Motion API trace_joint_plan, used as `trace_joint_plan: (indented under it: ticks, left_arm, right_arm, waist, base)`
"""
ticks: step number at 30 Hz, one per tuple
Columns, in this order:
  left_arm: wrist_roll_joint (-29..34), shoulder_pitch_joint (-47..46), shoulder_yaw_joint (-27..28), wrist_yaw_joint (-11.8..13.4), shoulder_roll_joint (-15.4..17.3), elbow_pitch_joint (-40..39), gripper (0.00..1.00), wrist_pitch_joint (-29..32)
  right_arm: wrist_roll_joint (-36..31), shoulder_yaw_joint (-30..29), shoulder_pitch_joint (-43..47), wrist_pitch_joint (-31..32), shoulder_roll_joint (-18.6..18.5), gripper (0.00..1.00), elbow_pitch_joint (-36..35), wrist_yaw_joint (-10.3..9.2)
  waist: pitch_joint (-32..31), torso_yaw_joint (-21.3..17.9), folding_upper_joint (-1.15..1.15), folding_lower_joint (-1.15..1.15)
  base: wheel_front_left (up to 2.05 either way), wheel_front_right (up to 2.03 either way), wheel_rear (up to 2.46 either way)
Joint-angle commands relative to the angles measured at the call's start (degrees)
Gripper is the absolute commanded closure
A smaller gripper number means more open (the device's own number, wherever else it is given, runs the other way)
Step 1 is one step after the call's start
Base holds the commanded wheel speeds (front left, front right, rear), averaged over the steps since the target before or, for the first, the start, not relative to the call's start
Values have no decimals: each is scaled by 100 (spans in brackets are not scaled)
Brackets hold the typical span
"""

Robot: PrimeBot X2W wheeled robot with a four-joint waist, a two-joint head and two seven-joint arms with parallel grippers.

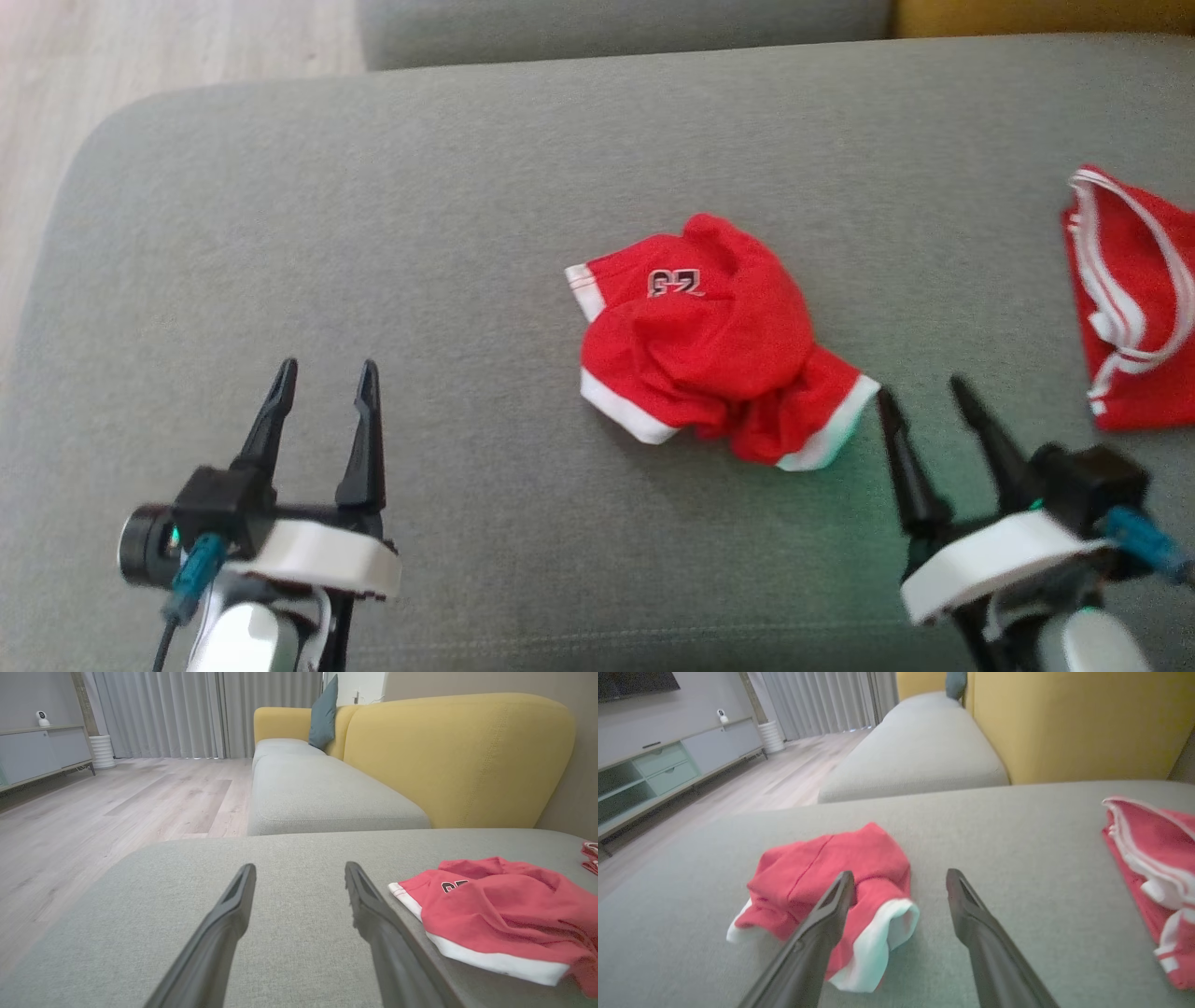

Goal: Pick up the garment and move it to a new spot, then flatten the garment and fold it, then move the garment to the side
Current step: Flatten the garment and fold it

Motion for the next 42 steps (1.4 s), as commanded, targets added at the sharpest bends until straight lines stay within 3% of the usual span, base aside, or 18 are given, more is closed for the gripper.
trace_joint_plan:
  ticks: [1, 10, 11, 12, 13, 30, 35, 42]
  left_arm:
    - [64, -363, 168, -8, 56, -214, 0, -69]
    - [161, -703, 125, -78, -48, -264, 0, -69]
    - [178, -732, 123, -81, -65, -277, 0, -69]
    - [194, -758, 121, -86, -84, -287, 0, -69]
    - [206, -774, 121, -92, -100, -293, 0, -69]
    - [365, -827, 263, -189, -295, -402, 0, -70]
    - [413, -916, 269, -243, -339, -412, 0, -70]
    - [475, -1168, 232, -342, -434, -444, 0, -70]
  right_arm:
    - [37, 173, -32, 16, -20, 0, -114, -4]
    - [76, 404, -354, -28, -11, 0, 807, -4]
    - [85, 409, -410, -47, -14, 14, 873, -4]
    - [98, 416, -458, -65, -16, 77, 910, -4]
    - [115, 431, -498, -90, -26, 100, 918, -4]
    - [157, 329, -1274, -203, -461, 100, -643, -4]
    - [260, 137, -1834, -83, -742, 100, -612, -4]
    - [500, -50, -2719, 13, -1190, 100, -56, -4]
  waist:
    - [79, 130, 0, 0]
    - [404, 554, 0, 0]
    - [433, 591, 0, 0]
    - [453, 625, 0, 0]
    - [470, 652, 0, 0]
    - [670, 609, 0, 0]
    - [827, 558, 0, 0]
    - [1236, 643, 0, 0]
  base:
    - [0, 0, 0]
    - [0, 0, 0]
    - [0, 0, 0]
    - [0, 0, 0]
    - [0, 0, 0]
    - [0, 0, 0]
    - [0, 0, 0]
    - [0, 0, 0]
